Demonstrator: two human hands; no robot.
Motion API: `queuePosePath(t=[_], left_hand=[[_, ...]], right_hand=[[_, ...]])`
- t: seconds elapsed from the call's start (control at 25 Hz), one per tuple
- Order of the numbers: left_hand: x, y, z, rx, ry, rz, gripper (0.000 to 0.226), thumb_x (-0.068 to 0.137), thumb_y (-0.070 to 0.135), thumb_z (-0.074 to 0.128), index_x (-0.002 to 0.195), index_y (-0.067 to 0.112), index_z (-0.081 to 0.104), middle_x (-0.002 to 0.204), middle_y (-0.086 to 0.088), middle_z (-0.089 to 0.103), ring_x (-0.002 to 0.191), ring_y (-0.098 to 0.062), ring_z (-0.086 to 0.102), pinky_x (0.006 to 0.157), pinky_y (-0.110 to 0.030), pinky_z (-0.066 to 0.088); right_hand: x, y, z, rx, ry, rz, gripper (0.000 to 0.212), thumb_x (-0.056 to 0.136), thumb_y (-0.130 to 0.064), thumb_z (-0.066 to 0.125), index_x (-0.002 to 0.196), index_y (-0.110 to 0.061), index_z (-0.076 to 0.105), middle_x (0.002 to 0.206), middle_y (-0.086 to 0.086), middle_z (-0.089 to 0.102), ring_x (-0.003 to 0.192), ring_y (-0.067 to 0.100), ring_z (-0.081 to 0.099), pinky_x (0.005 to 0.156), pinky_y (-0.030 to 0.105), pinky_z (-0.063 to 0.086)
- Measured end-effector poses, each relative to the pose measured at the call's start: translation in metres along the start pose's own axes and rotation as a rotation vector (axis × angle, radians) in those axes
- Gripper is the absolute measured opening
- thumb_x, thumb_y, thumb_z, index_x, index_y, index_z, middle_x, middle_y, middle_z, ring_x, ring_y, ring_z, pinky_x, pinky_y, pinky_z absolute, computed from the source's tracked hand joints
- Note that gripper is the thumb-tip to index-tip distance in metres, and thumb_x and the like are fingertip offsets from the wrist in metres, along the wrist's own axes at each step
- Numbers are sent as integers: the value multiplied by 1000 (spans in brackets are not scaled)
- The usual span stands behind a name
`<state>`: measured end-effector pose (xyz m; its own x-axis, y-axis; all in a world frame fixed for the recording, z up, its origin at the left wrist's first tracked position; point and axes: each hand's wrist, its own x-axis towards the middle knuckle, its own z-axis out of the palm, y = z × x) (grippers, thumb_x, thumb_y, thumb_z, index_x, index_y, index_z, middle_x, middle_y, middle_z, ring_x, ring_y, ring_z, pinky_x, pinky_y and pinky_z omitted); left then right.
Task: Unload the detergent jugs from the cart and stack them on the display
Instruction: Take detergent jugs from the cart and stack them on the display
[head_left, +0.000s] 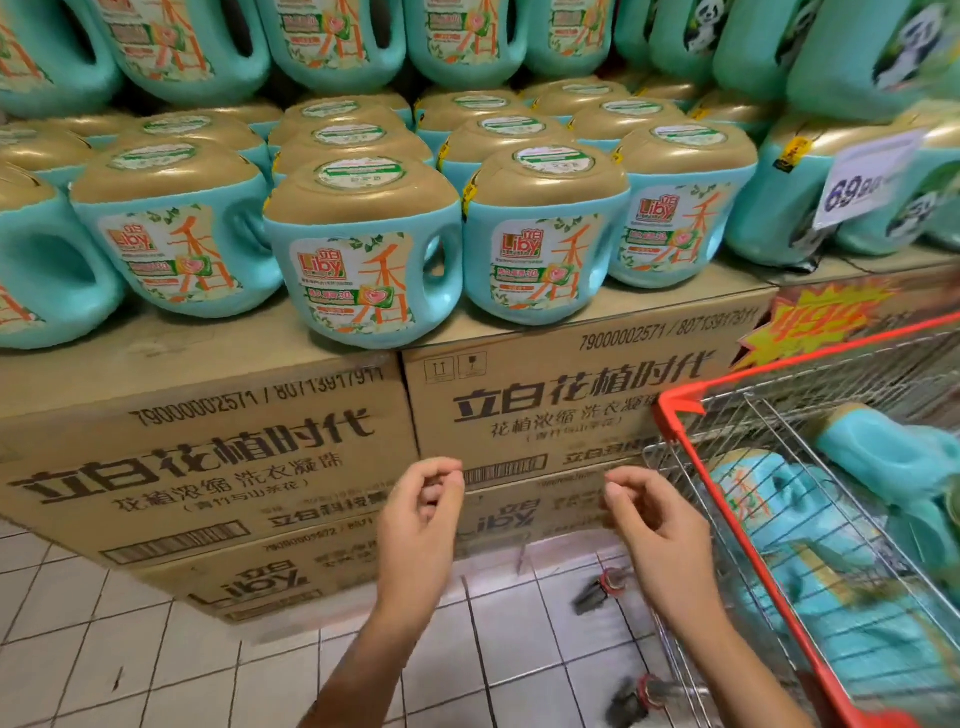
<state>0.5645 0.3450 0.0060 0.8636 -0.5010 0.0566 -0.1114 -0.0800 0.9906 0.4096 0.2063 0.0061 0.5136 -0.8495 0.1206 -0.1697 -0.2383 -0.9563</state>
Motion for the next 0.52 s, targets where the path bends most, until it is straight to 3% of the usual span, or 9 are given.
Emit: queuePosePath(t=[0.12, 0.16, 0.24, 0.4, 0.52], left_hand=[[-54, -18, 41, -17, -173, -133, 21, 91, 3, 62, 88, 23, 69, 73, 11, 68, 73, -1, 61, 69, -11, 47], [-69, -23, 56, -22, -219, -168, 20, 90, 3, 63, 87, 21, 70, 74, 8, 69, 77, -7, 64, 72, -16, 49], [-95, -27, 85, -29, -286, -218, 19, 89, 3, 64, 86, 20, 70, 79, -2, 70, 79, -15, 65, 75, -23, 51], [-141, -25, 142, -30, -337, -206, 17, 88, 8, 66, 83, 23, 72, 83, -7, 72, 78, -14, 67, 71, -12, 51], [-178, -18, 197, -64, -338, -182, 27, 89, 8, 65, 81, 33, 73, 82, 0, 74, 73, -5, 67, 68, -10, 49]], right_hand=[[-36, 28, -61, -66, 36, 88, 26, 89, -1, 62, 83, -26, 67, 70, 12, 64, 59, 14, 57, 54, 24, 51], [-45, 36, -81, -88, 57, 106, 27, 89, 0, 62, 83, -26, 66, 70, 13, 65, 61, 18, 58, 58, 29, 50], [-63, 51, -121, -85, 105, 151, 27, 88, 1, 62, 83, -25, 66, 71, 17, 65, 64, 20, 58, 61, 26, 48], [-96, 70, -198, -30, 119, 177, 30, 88, 6, 60, 81, -22, 66, 62, 1, 57, 55, 0, 49, 55, 10, 41], [-110, 83, -263, -53, 105, 182, 25, 89, 2, 61, 81, -21, 67, 61, 0, 52, 58, 7, 47, 58, 17, 41]])
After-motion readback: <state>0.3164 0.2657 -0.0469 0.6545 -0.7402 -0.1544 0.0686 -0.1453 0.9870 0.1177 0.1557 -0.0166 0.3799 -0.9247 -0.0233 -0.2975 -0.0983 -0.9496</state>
